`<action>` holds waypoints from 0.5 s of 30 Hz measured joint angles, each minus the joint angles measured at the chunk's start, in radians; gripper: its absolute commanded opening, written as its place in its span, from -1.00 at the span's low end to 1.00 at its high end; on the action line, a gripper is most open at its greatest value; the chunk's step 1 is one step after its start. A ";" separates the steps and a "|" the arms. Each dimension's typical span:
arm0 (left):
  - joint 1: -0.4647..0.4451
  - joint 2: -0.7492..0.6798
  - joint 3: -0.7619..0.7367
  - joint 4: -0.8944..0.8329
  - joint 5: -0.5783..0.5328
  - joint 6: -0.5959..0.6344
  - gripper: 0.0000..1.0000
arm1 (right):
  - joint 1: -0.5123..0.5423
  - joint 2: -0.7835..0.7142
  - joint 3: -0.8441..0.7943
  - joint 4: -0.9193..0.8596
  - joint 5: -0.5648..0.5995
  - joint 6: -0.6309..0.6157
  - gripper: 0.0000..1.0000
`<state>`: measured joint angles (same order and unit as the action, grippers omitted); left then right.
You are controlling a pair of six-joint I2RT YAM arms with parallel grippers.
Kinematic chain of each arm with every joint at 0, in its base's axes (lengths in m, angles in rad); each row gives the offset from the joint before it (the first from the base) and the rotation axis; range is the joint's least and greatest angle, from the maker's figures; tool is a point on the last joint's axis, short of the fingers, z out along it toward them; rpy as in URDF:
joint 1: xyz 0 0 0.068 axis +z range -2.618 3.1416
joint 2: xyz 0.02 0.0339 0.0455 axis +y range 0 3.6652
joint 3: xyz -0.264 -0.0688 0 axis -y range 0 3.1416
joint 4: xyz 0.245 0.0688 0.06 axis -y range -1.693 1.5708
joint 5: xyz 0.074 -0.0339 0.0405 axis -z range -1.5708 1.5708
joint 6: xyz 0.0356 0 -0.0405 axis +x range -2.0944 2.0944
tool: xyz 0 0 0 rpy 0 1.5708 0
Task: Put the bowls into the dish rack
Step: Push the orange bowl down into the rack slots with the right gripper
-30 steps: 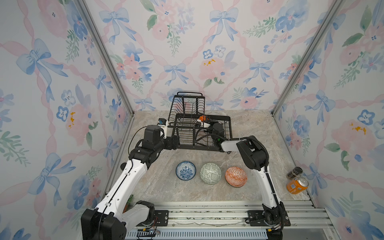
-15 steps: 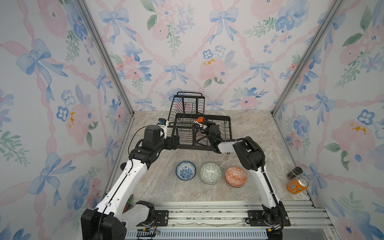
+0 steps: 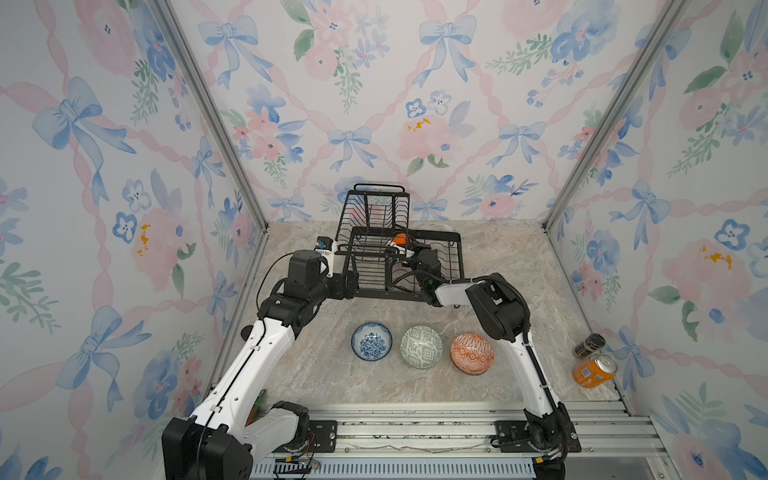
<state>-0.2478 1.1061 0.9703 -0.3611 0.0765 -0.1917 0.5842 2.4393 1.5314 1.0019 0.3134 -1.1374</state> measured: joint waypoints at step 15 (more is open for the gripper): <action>0.000 0.000 -0.001 0.000 0.000 0.000 0.96 | -0.008 0.000 0.000 -0.034 0.030 -0.007 -0.36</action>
<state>-0.2478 1.1065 0.9691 -0.3611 0.0765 -0.1921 0.5758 2.4393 1.5314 0.9680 0.3431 -1.1442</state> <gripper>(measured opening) 0.980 0.320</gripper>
